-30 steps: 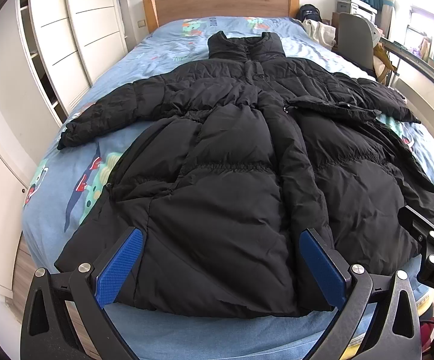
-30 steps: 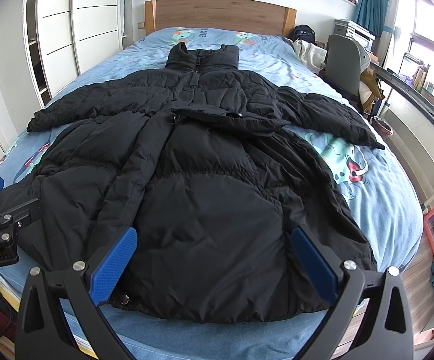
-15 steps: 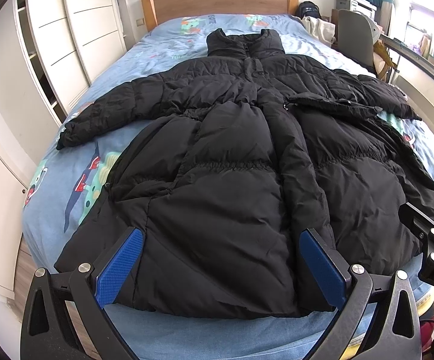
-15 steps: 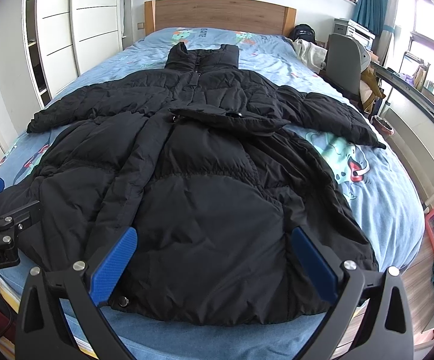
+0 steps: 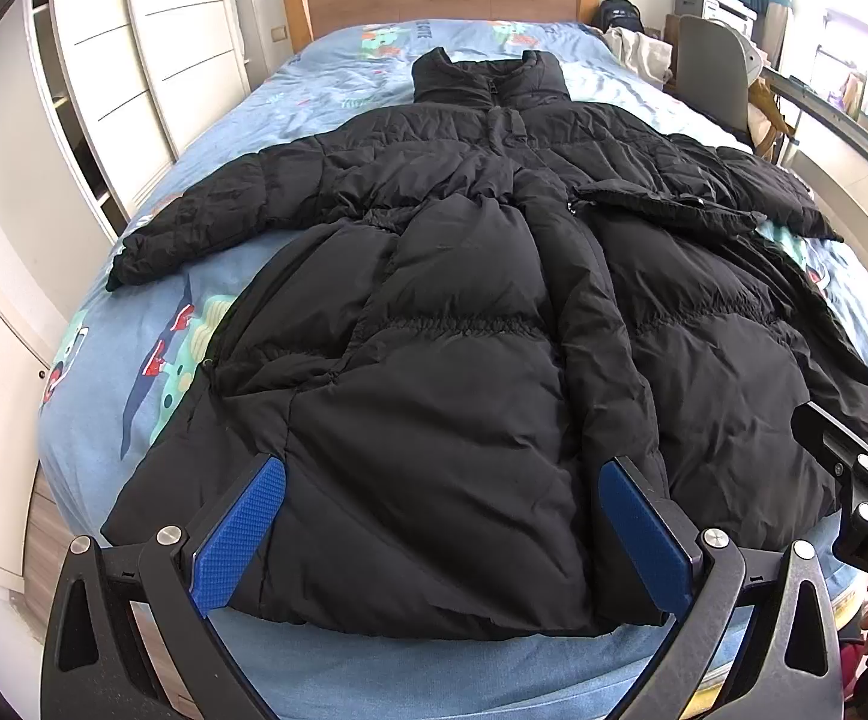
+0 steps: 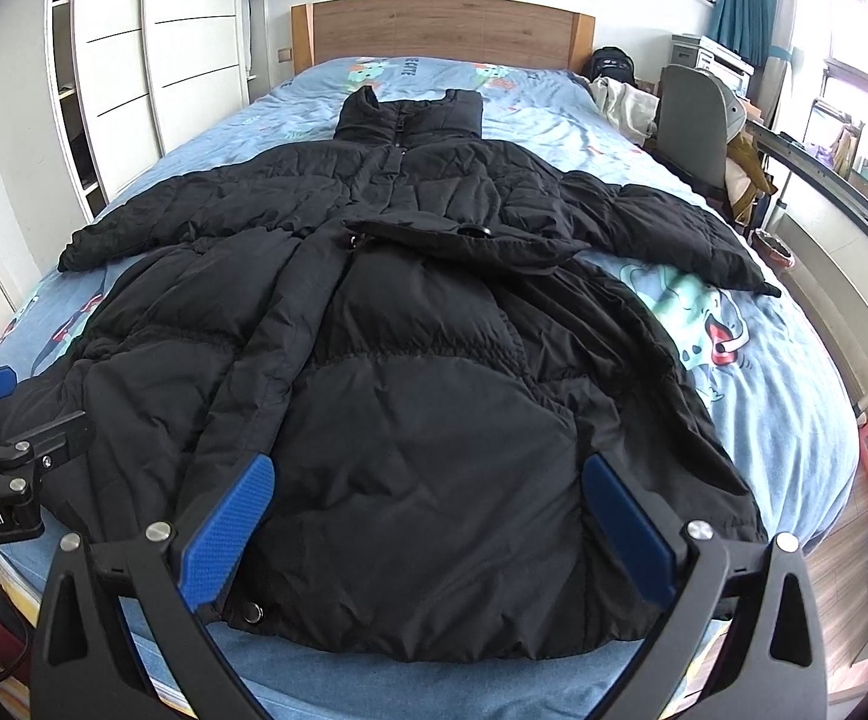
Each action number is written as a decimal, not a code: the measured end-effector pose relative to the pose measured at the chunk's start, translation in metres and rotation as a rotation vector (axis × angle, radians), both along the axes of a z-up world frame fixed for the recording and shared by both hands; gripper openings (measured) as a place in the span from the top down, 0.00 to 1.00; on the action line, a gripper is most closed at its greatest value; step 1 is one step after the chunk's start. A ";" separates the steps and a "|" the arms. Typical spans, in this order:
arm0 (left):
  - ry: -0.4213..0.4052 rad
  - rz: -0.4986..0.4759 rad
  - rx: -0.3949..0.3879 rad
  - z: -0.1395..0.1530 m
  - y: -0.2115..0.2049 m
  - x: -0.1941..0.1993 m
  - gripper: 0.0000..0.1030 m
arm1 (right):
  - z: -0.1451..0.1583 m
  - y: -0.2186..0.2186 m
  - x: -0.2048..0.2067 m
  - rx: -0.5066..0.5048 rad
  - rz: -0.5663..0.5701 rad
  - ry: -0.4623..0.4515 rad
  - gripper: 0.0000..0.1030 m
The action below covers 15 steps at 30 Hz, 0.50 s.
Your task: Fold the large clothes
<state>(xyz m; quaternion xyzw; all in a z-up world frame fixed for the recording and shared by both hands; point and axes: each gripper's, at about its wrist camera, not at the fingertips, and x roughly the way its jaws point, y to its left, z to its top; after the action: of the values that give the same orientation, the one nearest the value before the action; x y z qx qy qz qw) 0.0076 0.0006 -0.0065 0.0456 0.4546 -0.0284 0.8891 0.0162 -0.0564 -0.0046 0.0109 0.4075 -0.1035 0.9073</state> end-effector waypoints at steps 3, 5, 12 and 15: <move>0.002 0.002 -0.002 0.000 0.000 0.001 0.00 | 0.000 0.001 0.002 -0.001 0.006 0.000 0.00; -0.002 0.007 0.002 0.002 0.001 0.002 0.00 | 0.002 0.001 0.004 -0.002 0.012 -0.004 0.00; -0.017 0.018 -0.004 0.010 0.001 0.009 0.00 | 0.014 0.002 0.011 -0.005 0.039 -0.032 0.00; -0.019 0.031 -0.011 0.013 0.004 0.014 0.00 | 0.022 0.002 0.015 0.001 0.065 -0.058 0.00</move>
<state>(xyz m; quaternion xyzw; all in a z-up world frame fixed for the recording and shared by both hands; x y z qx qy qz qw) 0.0220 0.0044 0.0068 0.0339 0.4468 -0.0166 0.8938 0.0308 -0.0540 0.0171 0.0013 0.3812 -0.0733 0.9216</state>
